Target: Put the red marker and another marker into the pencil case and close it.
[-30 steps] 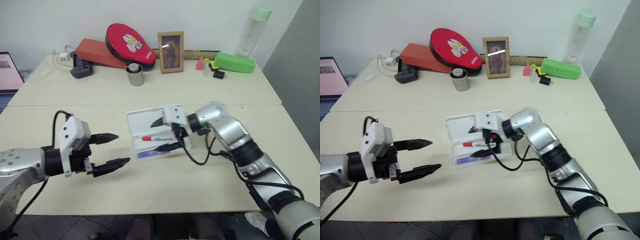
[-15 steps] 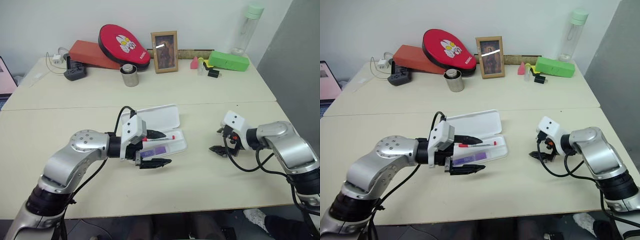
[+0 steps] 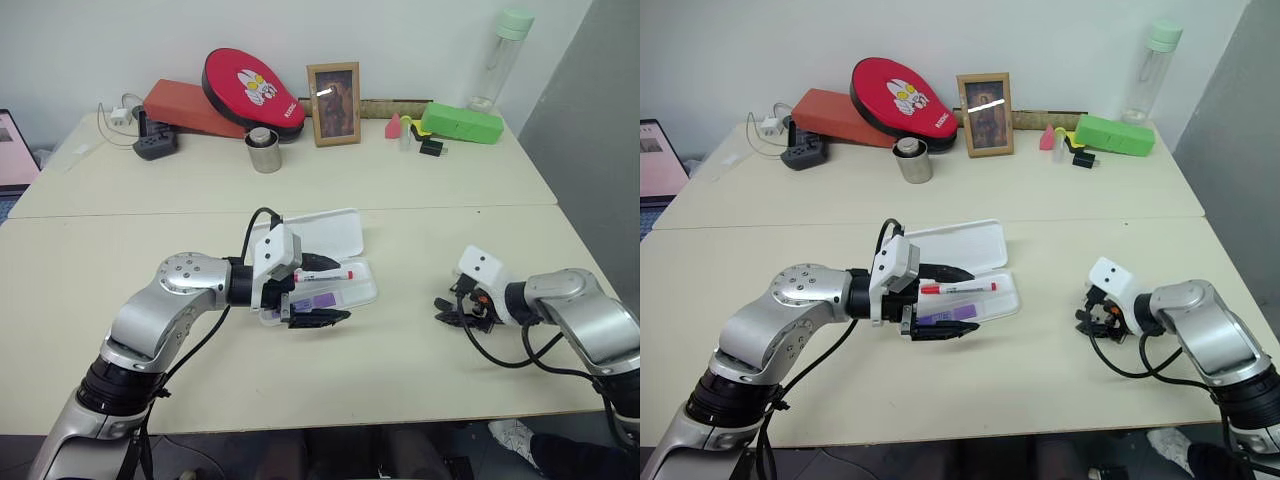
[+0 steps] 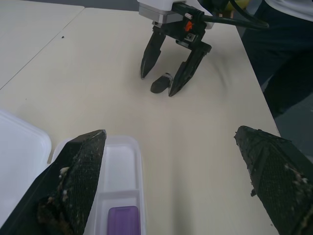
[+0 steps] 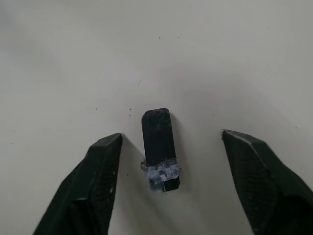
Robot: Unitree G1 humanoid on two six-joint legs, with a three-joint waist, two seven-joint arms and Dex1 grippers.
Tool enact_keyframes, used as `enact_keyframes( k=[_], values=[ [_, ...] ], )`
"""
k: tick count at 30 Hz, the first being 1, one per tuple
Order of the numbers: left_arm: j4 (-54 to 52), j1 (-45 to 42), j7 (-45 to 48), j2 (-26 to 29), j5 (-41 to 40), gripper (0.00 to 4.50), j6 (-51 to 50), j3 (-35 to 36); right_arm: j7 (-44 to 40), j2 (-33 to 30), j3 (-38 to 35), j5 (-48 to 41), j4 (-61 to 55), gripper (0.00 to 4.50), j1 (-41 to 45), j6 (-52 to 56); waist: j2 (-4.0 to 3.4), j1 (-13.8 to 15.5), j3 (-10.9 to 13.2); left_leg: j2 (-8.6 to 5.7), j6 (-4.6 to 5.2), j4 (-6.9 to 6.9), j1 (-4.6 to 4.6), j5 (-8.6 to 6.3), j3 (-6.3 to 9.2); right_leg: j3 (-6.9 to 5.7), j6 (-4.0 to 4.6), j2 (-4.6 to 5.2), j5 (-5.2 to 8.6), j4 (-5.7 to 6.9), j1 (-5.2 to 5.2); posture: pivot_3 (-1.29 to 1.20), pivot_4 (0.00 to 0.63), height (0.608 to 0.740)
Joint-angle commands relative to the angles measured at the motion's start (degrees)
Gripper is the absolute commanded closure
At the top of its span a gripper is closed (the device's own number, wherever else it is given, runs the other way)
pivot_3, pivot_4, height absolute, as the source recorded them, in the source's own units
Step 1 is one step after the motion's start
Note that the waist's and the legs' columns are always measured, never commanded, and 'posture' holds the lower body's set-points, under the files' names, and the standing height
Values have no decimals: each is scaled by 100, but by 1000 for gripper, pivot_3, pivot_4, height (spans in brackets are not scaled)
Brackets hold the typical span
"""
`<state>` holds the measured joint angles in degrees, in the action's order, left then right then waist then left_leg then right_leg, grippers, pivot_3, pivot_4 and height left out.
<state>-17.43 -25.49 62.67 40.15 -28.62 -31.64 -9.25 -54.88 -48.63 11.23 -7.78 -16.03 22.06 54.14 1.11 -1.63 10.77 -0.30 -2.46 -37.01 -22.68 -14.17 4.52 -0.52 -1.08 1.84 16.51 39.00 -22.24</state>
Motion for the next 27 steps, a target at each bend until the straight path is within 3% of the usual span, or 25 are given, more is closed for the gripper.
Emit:
enact_keyframes(
  k=[1,9,14,21,27],
  values=[
    [-34,-113,53,-25,45,0,162,59,-8,-116,-112,-108,-69,2241,26,-71,0,-1,0,0,0,0,0,0,0,0,0,0,0,0,0,0,150,740],
    [49,-135,105,-51,82,0,215,39,-112,-207,-243,-344,-193,4155,58,-163,0,-1,0,0,0,0,-1,0,0,0,0,0,0,0,-1,0,150,740],
    [70,-39,-31,-5,34,0,136,249,-306,188,-276,-707,-348,4213,421,-846,0,-26,0,1,0,0,0,0,-1,1,0,-1,0,1,-1,0,150,740],
    [16,657,-63,588,22,0,52,888,-231,1334,872,-96,855,4213,1796,-1866,4,-98,0,11,-1,3,18,0,1,12,4,-20,-2,3,-1,0,150,740],
    [-251,1018,-165,878,-171,0,-103,1353,-690,1663,1478,267,1772,4213,2170,-2550,3,24,0,20,-1,-1,-8,1,9,2,6,-6,-2,-1,-7,0,150,740]
  ],
)
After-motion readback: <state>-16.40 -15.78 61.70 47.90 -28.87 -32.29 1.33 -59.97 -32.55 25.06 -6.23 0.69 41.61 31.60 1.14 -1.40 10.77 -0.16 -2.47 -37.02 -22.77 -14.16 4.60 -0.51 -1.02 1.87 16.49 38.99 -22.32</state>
